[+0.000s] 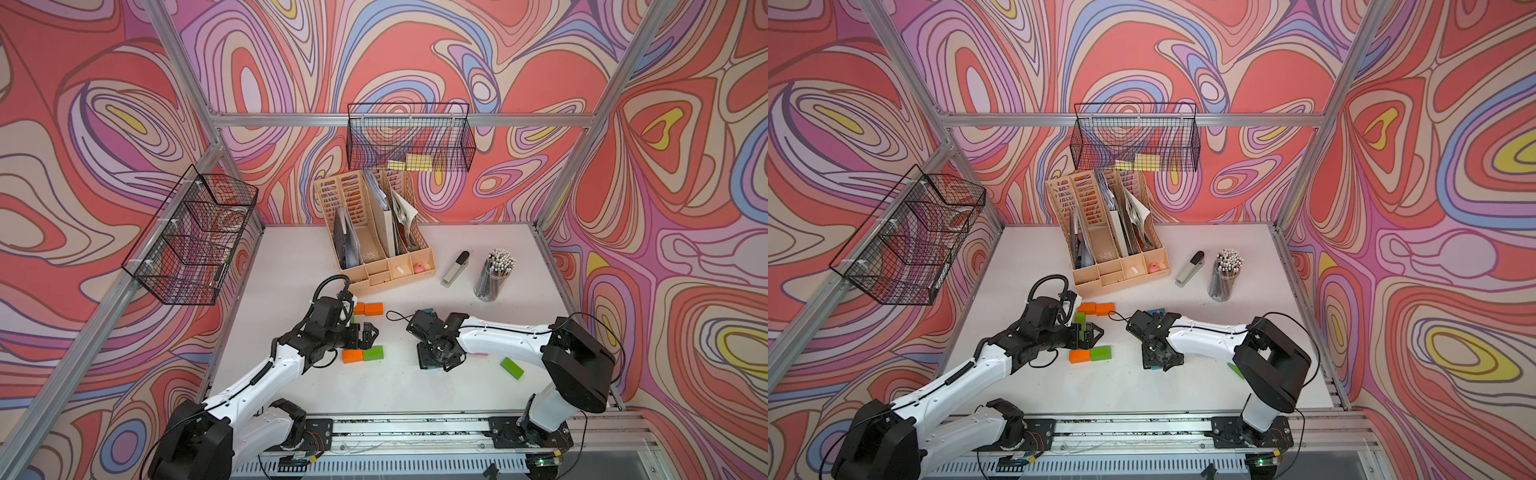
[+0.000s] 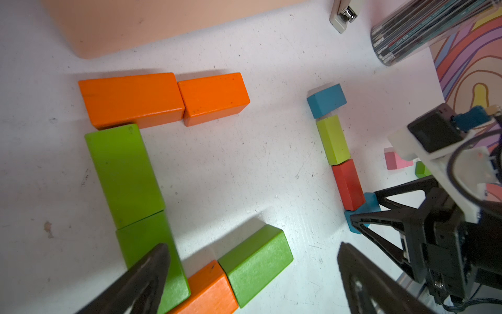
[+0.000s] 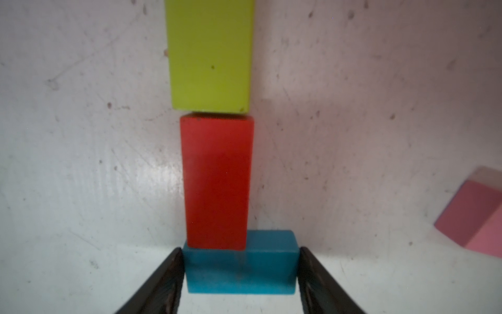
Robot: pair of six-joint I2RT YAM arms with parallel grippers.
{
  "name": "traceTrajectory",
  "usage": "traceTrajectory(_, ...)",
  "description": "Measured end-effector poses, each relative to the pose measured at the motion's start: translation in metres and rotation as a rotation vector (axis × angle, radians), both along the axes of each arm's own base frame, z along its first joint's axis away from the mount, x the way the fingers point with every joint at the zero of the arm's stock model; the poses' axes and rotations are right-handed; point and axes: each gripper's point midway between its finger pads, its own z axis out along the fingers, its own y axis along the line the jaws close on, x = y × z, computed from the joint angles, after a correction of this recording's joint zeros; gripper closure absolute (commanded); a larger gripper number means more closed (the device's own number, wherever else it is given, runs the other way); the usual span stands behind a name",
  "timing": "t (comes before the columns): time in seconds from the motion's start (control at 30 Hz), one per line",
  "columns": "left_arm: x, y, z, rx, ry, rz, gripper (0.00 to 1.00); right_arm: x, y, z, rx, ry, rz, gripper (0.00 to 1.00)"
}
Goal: Assemble the letter c with building blocks
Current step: Assemble the building block at the center of the board.
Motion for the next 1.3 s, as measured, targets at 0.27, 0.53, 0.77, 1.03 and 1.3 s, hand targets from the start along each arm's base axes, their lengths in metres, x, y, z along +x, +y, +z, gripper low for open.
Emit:
traceTrajectory(0.27,0.0,0.0001,0.0,0.0,0.0,0.0,0.01,0.0003,0.0,0.0003,-0.003,0.0,0.004,0.25)
traceTrajectory(0.53,0.0002,0.0004,-0.0002,0.002,-0.001,0.002,0.01,0.0008,0.0029,-0.0039,-0.008,0.013,0.01,0.3)
traceTrajectory(0.77,0.0003,0.0005,-0.0003,0.003,-0.001,0.002,0.01,0.0003,0.0026,-0.0041,-0.01,0.015,0.011,0.33)
traceTrajectory(1.03,0.0003,0.0005,-0.0002,0.003,-0.001,0.002,0.01,0.001,0.0006,-0.004,-0.019,0.01,0.007,0.35)
traceTrajectory(1.3,0.0003,0.0004,-0.0002,0.003,-0.001,0.002,0.01,0.0023,-0.0003,-0.0033,-0.021,0.005,0.004,0.31)
